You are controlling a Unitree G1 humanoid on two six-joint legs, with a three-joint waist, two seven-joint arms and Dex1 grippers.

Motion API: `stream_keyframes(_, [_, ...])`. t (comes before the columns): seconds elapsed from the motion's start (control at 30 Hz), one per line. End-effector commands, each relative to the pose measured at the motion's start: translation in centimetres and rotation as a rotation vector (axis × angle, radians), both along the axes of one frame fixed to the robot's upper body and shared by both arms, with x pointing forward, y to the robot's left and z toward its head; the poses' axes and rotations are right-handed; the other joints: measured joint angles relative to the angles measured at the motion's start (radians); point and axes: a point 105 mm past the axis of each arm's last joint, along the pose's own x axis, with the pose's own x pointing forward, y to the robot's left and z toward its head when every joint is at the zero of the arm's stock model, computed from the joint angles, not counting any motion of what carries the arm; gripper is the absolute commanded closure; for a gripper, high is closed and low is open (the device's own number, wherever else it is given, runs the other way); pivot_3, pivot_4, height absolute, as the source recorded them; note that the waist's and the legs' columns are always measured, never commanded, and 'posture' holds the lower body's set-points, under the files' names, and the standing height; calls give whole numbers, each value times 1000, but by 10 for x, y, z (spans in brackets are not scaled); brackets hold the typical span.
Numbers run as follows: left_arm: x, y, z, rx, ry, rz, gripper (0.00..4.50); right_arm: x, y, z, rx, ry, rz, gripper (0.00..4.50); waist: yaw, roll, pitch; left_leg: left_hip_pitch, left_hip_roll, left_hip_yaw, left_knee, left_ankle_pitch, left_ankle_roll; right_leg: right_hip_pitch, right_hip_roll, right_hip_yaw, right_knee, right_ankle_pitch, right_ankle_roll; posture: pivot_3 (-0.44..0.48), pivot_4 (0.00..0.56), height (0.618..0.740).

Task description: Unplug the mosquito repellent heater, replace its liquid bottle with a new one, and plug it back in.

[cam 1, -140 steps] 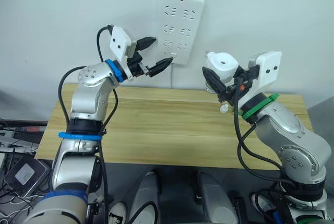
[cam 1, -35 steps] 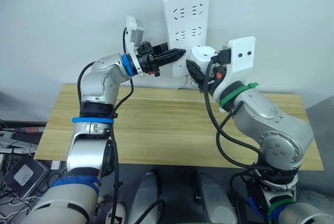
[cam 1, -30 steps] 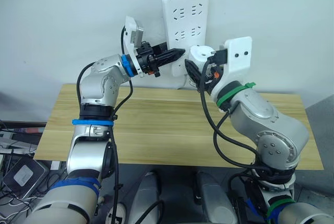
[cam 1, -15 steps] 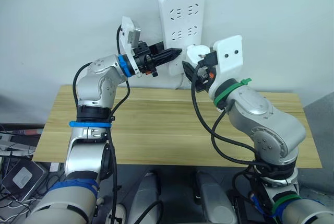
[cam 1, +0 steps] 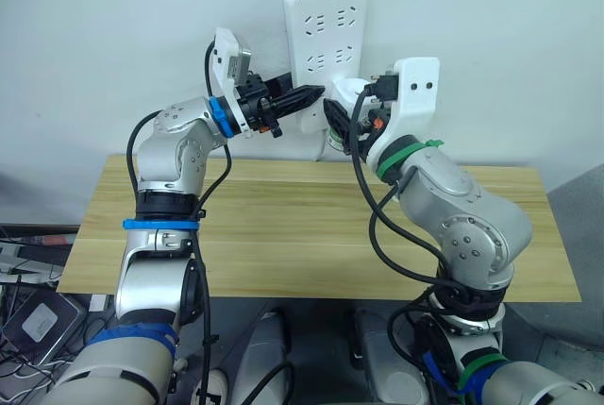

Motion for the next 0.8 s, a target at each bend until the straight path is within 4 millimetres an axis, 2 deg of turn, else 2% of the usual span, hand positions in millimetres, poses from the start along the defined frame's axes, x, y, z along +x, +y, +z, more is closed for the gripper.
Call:
stream_keyframes(0.03, [-21,-27,1,18,-27,-175,3135,6,-8,13,-32,-48,-52,1386,0,0,0,0,0,0,0,0,0,0,0,0,0,0,0,12,313,740])
stream_keyframes(0.2, [-20,-28,1,14,-24,-174,3135,6,-5,13,-190,-130,-61,1386,-1,0,0,0,0,0,0,0,0,0,0,0,0,0,0,13,315,740])
stream_keyframes(0.53, [-16,-27,0,14,-17,-158,3135,4,-7,12,-176,-138,-64,1386,-1,0,0,0,0,0,0,0,0,0,0,0,0,0,0,7,316,740])
stream_keyframes(0.57, [-15,-27,-1,19,-17,-151,3135,3,-7,13,-165,-146,-55,723,0,0,0,0,0,0,0,0,0,0,0,0,0,0,0,7,316,740])
stream_keyframes(0.63, [-14,-26,-3,27,-19,-142,3135,1,-8,14,-152,-159,-49,180,5,0,0,0,-1,-1,0,0,0,0,0,-1,0,0,0,4,318,740])
stream_keyframes(0.67, [-13,-26,-3,27,-21,-138,3135,-1,-8,15,-146,-167,-45,39,6,0,0,-1,-1,-1,0,0,0,0,0,-2,-1,0,0,4,318,740])
stream_keyframes(0.8, [-11,-25,-3,29,-26,-126,3135,-7,-11,17,-134,-186,-28,39,6,0,0,-2,-3,-1,-3,0,-1,0,0,-2,-3,0,0,1,317,740])
